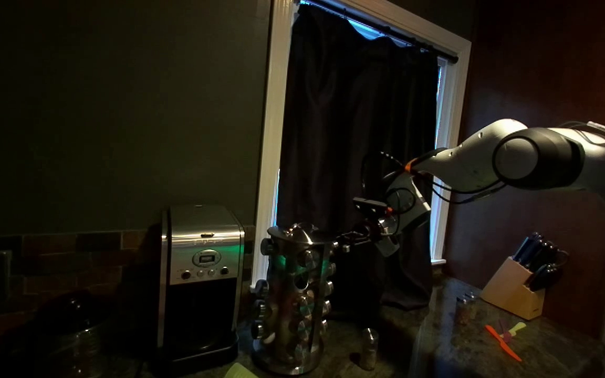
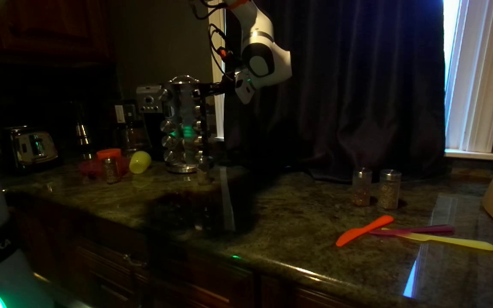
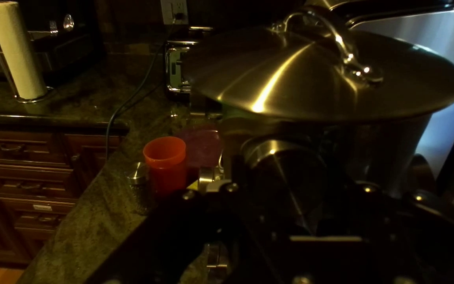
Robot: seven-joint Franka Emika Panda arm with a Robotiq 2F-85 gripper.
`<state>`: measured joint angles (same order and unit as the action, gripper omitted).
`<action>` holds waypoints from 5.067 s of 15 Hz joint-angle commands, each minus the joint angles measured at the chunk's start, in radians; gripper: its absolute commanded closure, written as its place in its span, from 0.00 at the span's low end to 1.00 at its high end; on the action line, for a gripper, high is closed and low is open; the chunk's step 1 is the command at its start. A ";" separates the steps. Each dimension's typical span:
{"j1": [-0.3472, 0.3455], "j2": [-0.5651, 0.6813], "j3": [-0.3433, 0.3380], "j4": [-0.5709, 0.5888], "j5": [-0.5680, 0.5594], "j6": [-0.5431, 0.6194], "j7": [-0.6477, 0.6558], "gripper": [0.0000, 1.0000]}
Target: Move the seasoning rack to the right, remove one container from the rack and put it next to the other containers on the right
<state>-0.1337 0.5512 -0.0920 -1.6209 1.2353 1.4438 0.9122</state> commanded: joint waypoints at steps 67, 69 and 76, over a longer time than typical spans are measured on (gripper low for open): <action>-0.048 -0.120 -0.077 -0.174 0.021 -0.125 -0.022 0.76; -0.059 -0.108 -0.076 -0.162 0.019 -0.159 -0.031 0.76; -0.048 -0.131 -0.078 -0.195 0.029 -0.123 -0.038 0.76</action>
<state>-0.1801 0.4785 -0.1656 -1.7663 1.2202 1.3138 0.8588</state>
